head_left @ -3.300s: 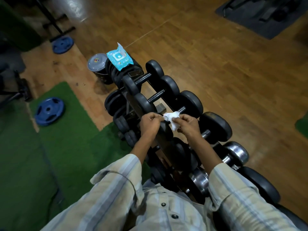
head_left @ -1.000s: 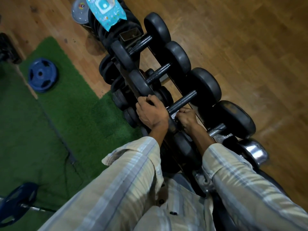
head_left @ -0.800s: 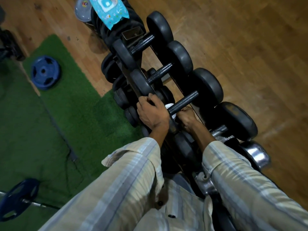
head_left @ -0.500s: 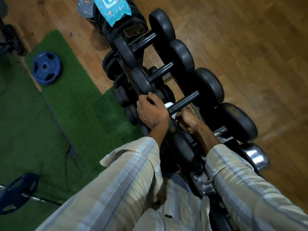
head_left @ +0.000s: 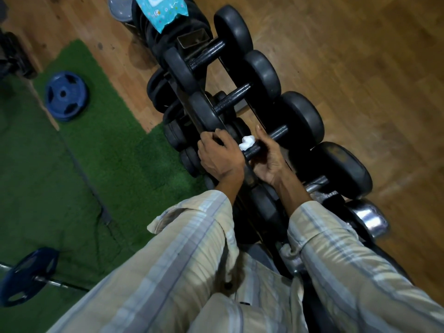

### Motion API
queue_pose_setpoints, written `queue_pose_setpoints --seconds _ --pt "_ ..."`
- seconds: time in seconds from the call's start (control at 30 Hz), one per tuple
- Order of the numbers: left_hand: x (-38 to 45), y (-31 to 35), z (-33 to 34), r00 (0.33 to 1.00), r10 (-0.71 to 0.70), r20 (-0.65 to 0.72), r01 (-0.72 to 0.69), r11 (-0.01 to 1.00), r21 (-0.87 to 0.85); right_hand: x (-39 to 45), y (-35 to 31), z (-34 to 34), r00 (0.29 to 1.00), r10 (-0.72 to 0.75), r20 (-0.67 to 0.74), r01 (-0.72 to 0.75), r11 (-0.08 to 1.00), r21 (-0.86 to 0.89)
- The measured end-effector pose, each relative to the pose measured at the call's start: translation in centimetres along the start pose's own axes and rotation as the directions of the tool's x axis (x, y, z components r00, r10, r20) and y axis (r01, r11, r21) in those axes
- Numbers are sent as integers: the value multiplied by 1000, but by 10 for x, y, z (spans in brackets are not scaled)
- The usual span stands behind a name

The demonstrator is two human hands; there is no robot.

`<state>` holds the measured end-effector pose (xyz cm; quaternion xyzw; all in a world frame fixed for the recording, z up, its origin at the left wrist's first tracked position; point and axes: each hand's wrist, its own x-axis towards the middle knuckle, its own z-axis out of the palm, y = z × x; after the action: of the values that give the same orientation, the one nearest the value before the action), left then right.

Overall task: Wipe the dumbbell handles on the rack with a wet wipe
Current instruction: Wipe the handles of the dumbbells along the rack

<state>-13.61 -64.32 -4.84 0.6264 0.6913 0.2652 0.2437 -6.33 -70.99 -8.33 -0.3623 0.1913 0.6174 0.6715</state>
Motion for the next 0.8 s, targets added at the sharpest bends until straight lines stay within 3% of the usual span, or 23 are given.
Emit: queue_pose_setpoints --seconds 0.07,0.23,0.37,0.43,0.5,0.57,0.67,0.73,0.8 --pt "-1 2 -1 1000 -4 -6 4 1000 4 1 1 6 999 48 -8 -49 995 -83" --pt "-1 3 -2 1000 -7 -12 7 1000 7 -3 10 2 977 -21 -212 -32 970 -241" --pt "-1 4 -3 1000 -5 -10 5 1000 13 -12 20 -4 926 -156 -343 33 941 -338" --pt "-1 4 -3 1000 -2 -18 3 1000 12 -17 23 -7 842 -306 -444 60 871 -487" --pt "-1 4 -3 1000 -1 -20 1 1000 7 -25 24 -8 750 -557 -358 162 678 -717" --pt "-1 4 -3 1000 -2 -18 2 1000 -1 -36 22 -7 677 -734 -51 297 337 -894" --pt "-1 4 -4 1000 -2 -15 2 1000 -7 -46 15 -4 617 -693 372 330 -201 -922" --pt "-1 3 -4 1000 -5 -14 5 1000 -6 -48 10 -4 624 -599 501 319 -390 -864" --pt "-1 3 -4 1000 -3 -18 3 1000 3 -50 6 -2 654 -506 563 307 -502 -809"
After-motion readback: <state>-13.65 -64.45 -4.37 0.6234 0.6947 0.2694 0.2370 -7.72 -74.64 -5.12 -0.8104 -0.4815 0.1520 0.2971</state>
